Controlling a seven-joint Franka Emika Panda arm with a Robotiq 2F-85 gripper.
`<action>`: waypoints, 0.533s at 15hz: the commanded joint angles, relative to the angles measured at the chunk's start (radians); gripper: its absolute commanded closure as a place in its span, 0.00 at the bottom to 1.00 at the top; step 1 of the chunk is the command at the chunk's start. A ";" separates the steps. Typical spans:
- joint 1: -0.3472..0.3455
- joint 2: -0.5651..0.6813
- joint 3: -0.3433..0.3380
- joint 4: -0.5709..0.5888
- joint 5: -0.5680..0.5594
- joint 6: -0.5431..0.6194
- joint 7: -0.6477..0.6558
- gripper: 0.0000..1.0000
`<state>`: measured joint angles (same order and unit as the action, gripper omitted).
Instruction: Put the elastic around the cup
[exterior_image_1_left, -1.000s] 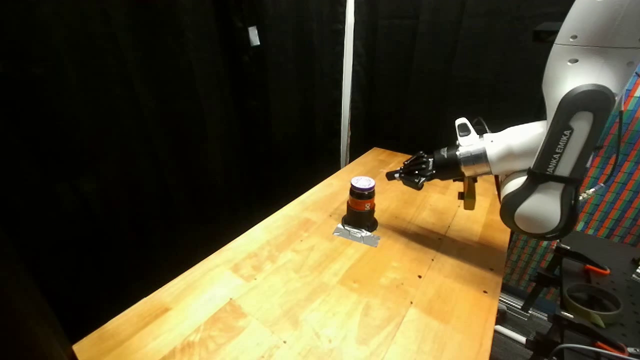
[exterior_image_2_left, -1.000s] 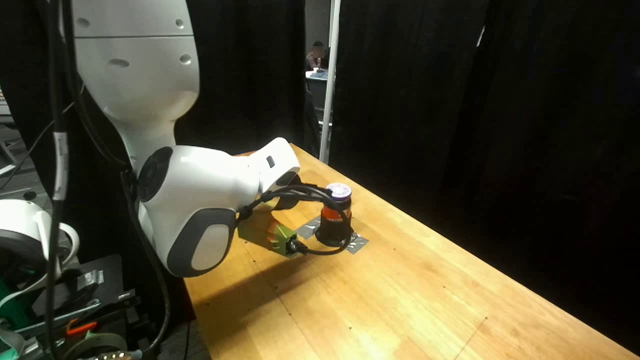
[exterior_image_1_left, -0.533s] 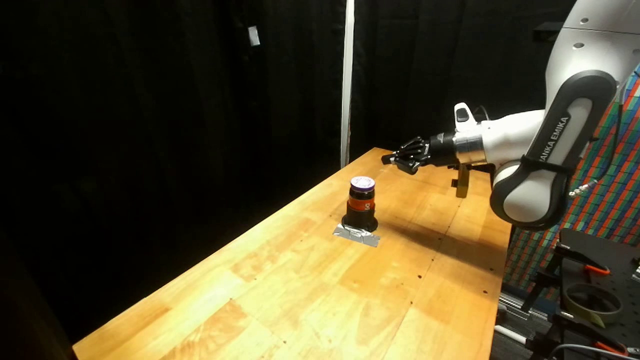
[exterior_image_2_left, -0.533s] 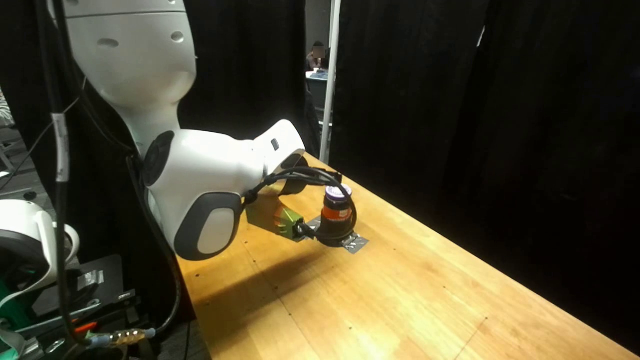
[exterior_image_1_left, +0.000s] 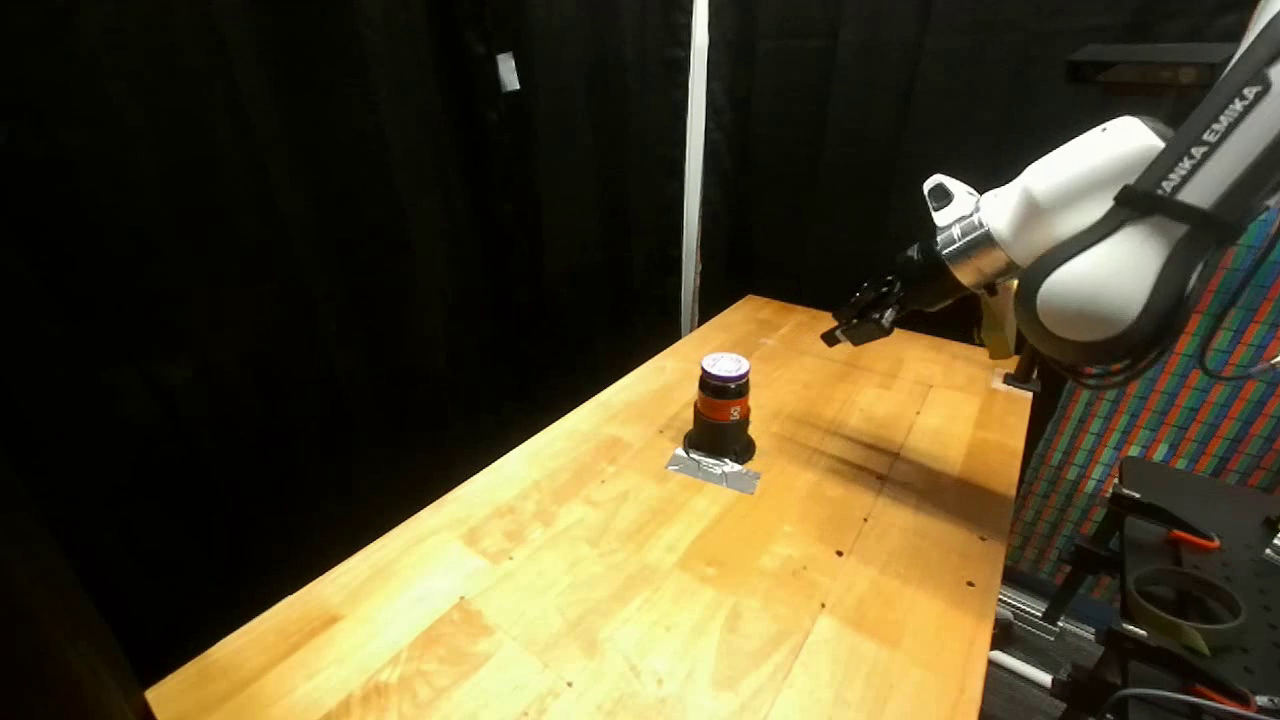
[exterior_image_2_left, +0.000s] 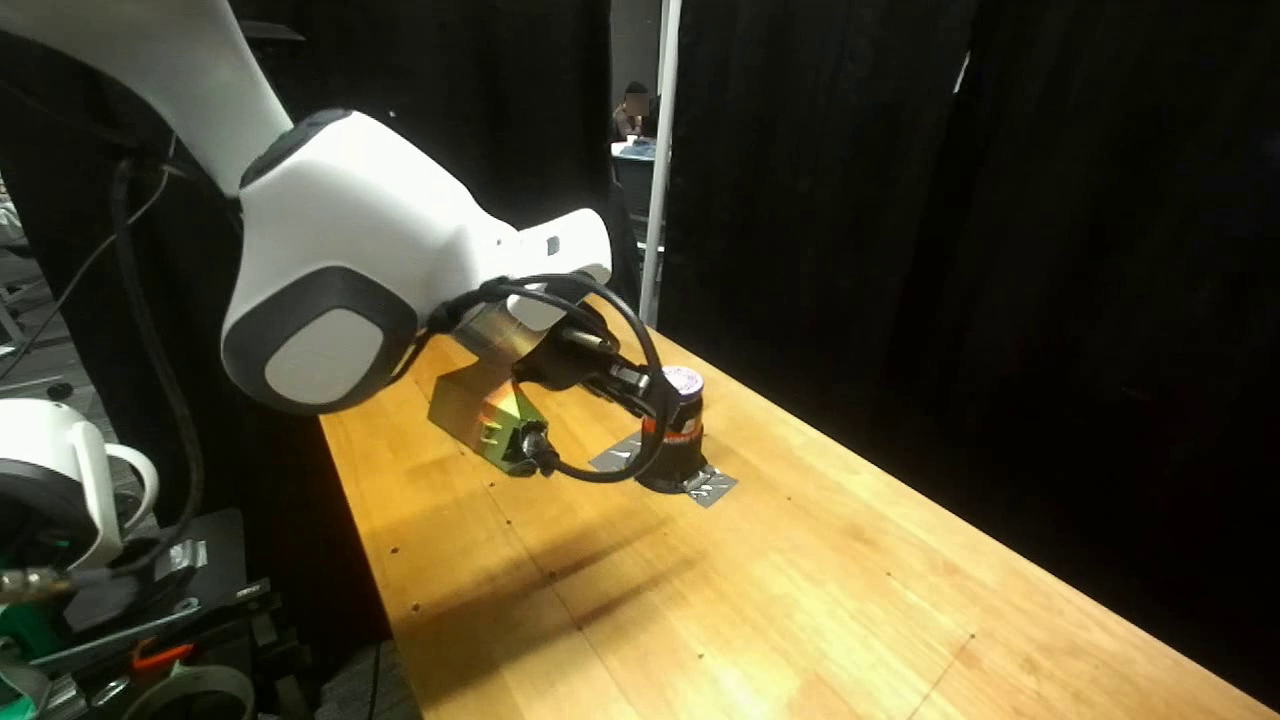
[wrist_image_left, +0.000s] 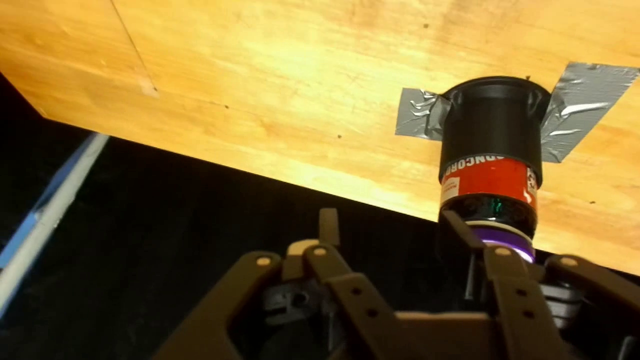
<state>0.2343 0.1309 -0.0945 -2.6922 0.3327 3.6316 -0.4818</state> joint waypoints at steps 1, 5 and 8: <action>0.104 -0.145 -0.123 0.012 0.283 -0.187 -0.249 0.13; 0.081 -0.152 -0.093 0.045 0.634 -0.164 -0.546 0.00; 0.087 -0.184 -0.080 0.054 0.833 -0.164 -0.684 0.00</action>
<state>0.3144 -0.0109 -0.1912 -2.6535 1.0110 3.4603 -1.0488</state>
